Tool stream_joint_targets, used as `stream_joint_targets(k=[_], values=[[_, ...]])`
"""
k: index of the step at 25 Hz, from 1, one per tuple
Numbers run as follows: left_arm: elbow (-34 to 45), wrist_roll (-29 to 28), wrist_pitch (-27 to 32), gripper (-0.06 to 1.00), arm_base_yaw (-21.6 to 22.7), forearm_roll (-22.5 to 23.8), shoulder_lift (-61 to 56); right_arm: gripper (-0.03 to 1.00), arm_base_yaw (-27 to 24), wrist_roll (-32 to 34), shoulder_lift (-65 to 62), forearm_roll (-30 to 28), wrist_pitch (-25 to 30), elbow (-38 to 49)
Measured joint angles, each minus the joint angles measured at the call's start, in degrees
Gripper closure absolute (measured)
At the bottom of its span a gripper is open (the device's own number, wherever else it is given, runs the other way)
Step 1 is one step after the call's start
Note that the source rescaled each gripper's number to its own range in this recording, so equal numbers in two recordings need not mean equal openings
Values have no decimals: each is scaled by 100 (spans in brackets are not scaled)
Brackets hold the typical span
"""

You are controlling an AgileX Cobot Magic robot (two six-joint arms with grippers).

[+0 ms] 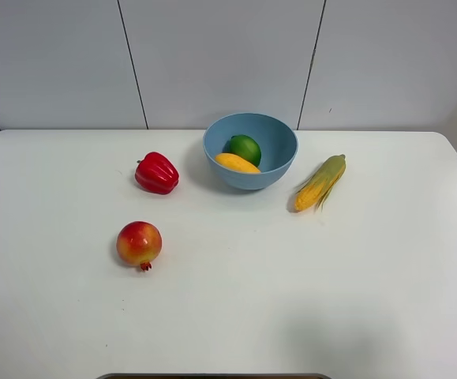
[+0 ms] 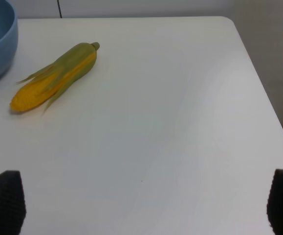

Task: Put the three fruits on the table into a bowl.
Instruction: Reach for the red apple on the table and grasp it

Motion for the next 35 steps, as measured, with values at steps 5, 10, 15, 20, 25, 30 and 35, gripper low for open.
stream_joint_targets(k=[5, 10, 15, 20, 25, 30, 35], values=[[-924, 181, 11, -6, 0, -26, 1677, -3, 0, 0, 0, 0, 0, 0], [-2034, 751, 231, -6, -77, -422, 3617, -3, 0, 0, 0, 0, 0, 0], [-2924, 785, 324, -6, -453, -949, 5426, -3, 0, 0, 0, 2, 0, 0], [-3543, 255, 237, -6, -1249, -914, 6777, -3, 0, 0, 0, 13, 0, 0], [-3727, -834, -77, -6, -2205, -509, 7570, -3, 0, 0, 0, 17, 0, 0], [-3727, -1818, -471, -6, -2983, -144, 8142, -3, 0, 0, 0, 17, 0, 0], [-3727, -2549, -801, -6, -3450, 135, 8646, -3, 0, 0, 0, 17, 0, 0]])
